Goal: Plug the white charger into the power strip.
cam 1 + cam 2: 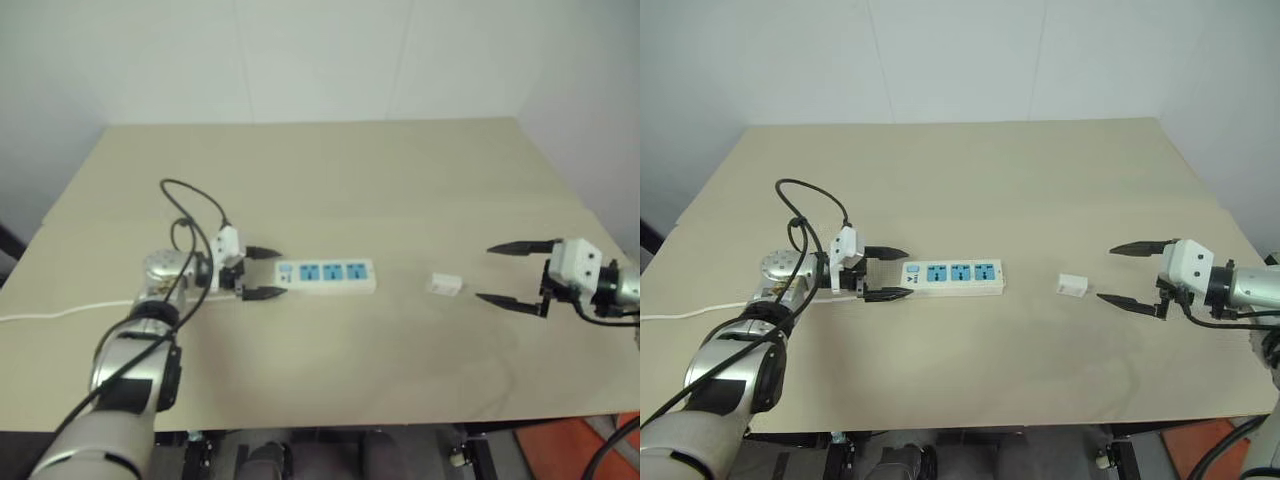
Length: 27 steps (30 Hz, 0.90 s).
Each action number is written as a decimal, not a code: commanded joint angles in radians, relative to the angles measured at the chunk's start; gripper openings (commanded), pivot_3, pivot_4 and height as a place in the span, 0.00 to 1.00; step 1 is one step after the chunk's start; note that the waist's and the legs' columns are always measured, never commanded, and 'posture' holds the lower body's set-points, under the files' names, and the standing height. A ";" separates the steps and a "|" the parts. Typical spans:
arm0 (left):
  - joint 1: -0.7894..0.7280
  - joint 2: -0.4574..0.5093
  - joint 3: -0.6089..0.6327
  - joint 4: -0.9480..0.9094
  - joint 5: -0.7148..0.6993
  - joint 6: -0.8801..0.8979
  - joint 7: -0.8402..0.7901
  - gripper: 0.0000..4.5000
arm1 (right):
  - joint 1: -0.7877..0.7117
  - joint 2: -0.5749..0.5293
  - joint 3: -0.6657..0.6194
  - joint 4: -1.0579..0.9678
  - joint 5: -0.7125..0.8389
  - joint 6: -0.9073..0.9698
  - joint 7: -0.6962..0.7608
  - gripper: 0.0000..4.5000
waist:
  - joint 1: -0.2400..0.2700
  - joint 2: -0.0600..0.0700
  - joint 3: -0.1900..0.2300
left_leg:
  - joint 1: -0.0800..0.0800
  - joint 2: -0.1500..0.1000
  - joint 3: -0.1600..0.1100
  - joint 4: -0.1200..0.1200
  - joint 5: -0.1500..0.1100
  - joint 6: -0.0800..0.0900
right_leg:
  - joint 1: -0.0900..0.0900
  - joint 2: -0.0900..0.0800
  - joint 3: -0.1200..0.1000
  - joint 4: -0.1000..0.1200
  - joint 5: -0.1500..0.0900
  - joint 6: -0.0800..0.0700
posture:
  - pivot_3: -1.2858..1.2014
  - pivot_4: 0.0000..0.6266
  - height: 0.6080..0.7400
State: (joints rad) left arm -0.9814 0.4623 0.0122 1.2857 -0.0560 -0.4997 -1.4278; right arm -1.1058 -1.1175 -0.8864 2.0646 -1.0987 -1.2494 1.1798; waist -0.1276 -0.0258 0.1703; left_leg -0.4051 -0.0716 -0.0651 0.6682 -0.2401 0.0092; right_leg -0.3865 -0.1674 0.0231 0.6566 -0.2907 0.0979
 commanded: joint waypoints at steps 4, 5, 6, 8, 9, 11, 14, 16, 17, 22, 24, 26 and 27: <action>-0.031 -0.029 -0.004 0.030 0.053 -0.002 0.016 1.00 | 0.079 -0.032 -0.040 0.030 -0.073 -0.145 -0.157 1.00 | 0.000 0.000 0.000 | 0.000 0.000 0.000 0.000 0.000 0.000 | 0.000 0.000 0.000 0.000 0.000 0.000 | 0.52 0.24 1.00; -0.033 -0.034 -0.004 0.033 0.059 0.004 0.010 1.00 | 0.088 -0.033 -0.035 0.030 -0.094 -0.168 -0.192 1.00 | 0.000 0.000 0.000 | 0.000 0.000 0.000 0.001 0.000 0.000 | 0.000 0.000 0.000 0.000 0.000 0.000 | 0.52 0.24 1.00; -0.034 -0.039 -0.008 0.035 0.070 0.006 0.011 1.00 | 0.099 -0.036 -0.023 0.030 -0.121 -0.202 -0.245 1.00 | 0.000 0.000 0.000 | 0.000 0.000 0.000 0.001 0.000 0.000 | 0.000 0.000 0.000 0.000 0.000 0.000 | 0.52 0.24 1.00; -0.035 -0.047 -0.014 0.038 0.087 -0.002 0.016 1.00 | 0.123 -0.047 0.048 0.030 -0.217 -0.310 -0.441 1.00 | -0.001 0.000 0.000 | 0.000 0.000 0.000 0.000 0.000 0.000 | 0.000 0.000 0.000 0.000 0.000 0.000 | 0.52 0.24 1.00; -0.038 -0.056 -0.007 0.038 0.082 0.002 0.010 1.00 | 0.128 -0.055 0.077 0.030 -0.263 -0.344 -0.522 1.00 | -0.001 0.000 0.000 | 0.000 0.000 0.000 0.000 0.000 0.000 | 0.000 0.000 0.000 0.001 0.000 0.000 | 0.52 0.24 1.00; -0.044 -0.072 0.007 0.036 0.072 0.011 -0.009 1.00 | 0.124 -0.069 0.111 0.030 -0.351 -0.365 -0.645 1.00 | 0.000 0.000 0.000 | 0.000 -0.001 -0.001 0.000 0.000 0.000 | 0.000 0.000 0.000 0.001 0.000 0.000 | 0.52 0.24 1.00; -0.042 -0.081 0.017 0.031 0.066 0.004 -0.030 1.00 | 0.110 -0.080 0.137 0.030 -0.469 -0.365 -0.787 1.00 | -0.001 0.000 0.000 | 0.001 -0.001 0.000 0.001 0.000 0.000 | 0.000 0.000 0.000 0.000 0.000 0.000 | 0.52 0.24 1.00; -0.038 -0.083 0.039 0.025 0.046 0.004 -0.050 1.00 | 0.103 -0.087 0.146 0.030 -0.536 -0.365 -0.862 1.00 | -0.003 0.000 0.000 | 0.001 -0.001 0.000 0.001 0.000 0.000 | 0.000 0.000 0.000 -0.001 0.000 0.000 | 0.52 0.24 1.00; -0.035 -0.082 0.049 0.022 0.035 0.005 -0.061 1.00 | 0.102 -0.091 0.149 0.030 -0.564 -0.365 -0.892 1.00 | -0.005 -0.001 0.000 | 0.001 -0.001 0.000 0.001 0.000 0.000 | 0.000 0.000 0.000 -0.001 0.000 0.000 | 0.52 0.24 1.00; 0.005 -0.063 0.075 0.012 0.015 -0.006 -0.106 1.00 | 0.084 -0.092 0.175 0.030 -0.660 -0.365 -1.015 1.00 | -0.011 -0.001 0.000 | 0.001 -0.001 0.000 0.000 0.000 0.000 | 0.000 0.000 0.001 -0.001 0.000 0.000 | 0.52 0.24 1.00; 0.032 -0.060 0.088 0.009 0.001 -0.004 -0.115 1.00 | 0.070 -0.086 0.193 0.030 -0.678 -0.365 -1.050 1.00 | -0.018 -0.001 0.000 | 0.001 -0.001 0.000 0.000 0.000 0.000 | 0.000 0.000 0.001 -0.001 0.000 0.000 | 0.52 0.24 1.00; 0.058 -0.058 0.097 0.006 -0.008 0.001 -0.113 1.00 | 0.055 -0.084 0.211 0.030 -0.692 -0.365 -1.077 1.00 | -0.024 -0.001 0.000 | 0.001 -0.001 0.000 0.000 0.000 0.000 | 0.000 0.000 0.001 -0.001 0.000 0.000 | 0.52 0.24 1.00; 0.074 -0.058 0.104 0.007 -0.013 0.006 -0.106 1.00 | 0.048 -0.083 0.219 0.030 -0.697 -0.365 -1.087 1.00 | -0.026 -0.001 0.000 | 0.001 -0.001 0.000 0.000 0.000 0.000 | 0.000 0.000 0.001 -0.001 0.000 0.000 | 0.52 0.24 1.00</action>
State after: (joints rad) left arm -0.9267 0.3943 0.1065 1.3035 -0.0606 -0.4966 -1.5312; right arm -1.0363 -1.1811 -0.6706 2.0655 -1.7903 -1.5904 0.1216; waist -0.1537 -0.0268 0.1702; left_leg -0.4039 -0.0721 -0.0648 0.6686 -0.2399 0.0091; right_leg -0.3858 -0.1677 0.0239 0.6557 -0.2908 0.0980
